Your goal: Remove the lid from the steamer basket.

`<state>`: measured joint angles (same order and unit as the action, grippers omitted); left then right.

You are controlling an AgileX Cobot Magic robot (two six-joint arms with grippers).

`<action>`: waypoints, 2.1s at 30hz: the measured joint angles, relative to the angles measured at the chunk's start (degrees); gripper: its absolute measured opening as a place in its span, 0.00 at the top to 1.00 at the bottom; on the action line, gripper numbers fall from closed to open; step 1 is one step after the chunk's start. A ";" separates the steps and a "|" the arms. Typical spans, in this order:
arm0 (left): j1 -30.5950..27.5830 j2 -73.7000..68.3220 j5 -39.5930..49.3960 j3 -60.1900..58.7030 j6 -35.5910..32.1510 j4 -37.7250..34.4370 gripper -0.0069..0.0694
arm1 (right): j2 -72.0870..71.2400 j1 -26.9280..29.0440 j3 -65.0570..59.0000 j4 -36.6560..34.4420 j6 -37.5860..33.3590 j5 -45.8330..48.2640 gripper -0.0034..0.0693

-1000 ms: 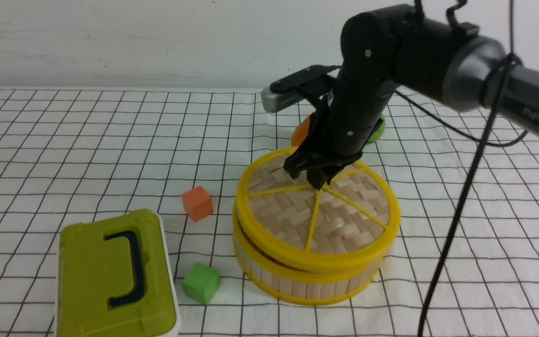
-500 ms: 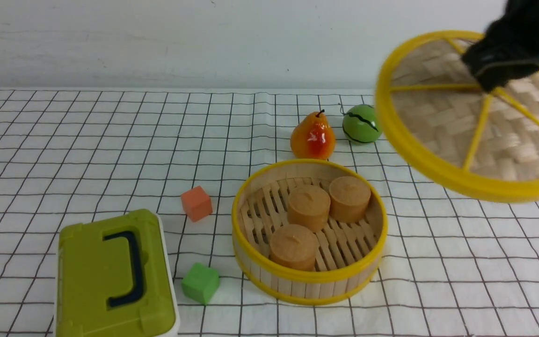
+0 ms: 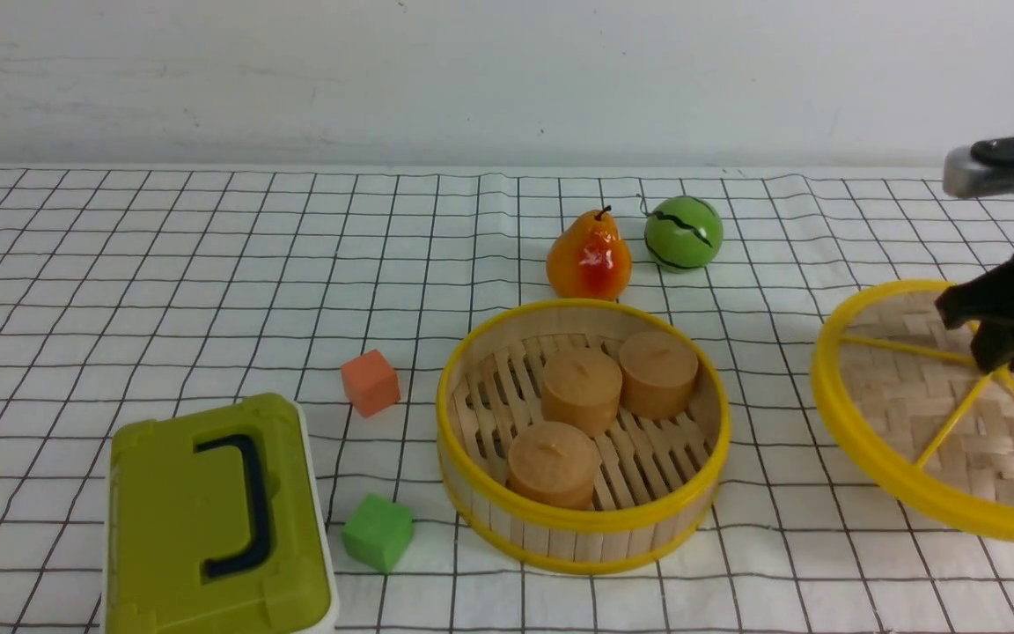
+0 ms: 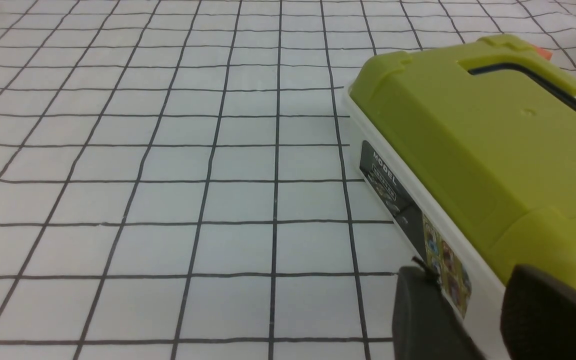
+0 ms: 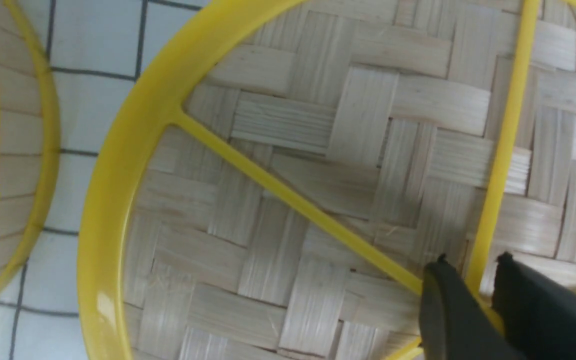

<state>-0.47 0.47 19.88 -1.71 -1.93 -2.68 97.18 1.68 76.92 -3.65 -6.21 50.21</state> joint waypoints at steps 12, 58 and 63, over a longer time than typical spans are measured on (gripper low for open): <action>0.00 0.00 0.00 0.00 0.00 0.00 0.60 | 10.23 0.00 -0.31 -2.20 0.00 -6.84 0.78; 0.00 0.00 0.00 0.00 0.00 0.00 0.60 | -61.41 -0.52 -36.24 -19.12 -10.97 -21.21 0.98; 0.00 0.00 0.00 0.00 0.00 0.00 0.60 | -61.91 -0.52 -36.29 -19.12 -10.76 -21.27 0.98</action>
<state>-0.47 0.47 19.88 -1.71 -1.93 -2.68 35.27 1.16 40.64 -22.77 -16.97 28.94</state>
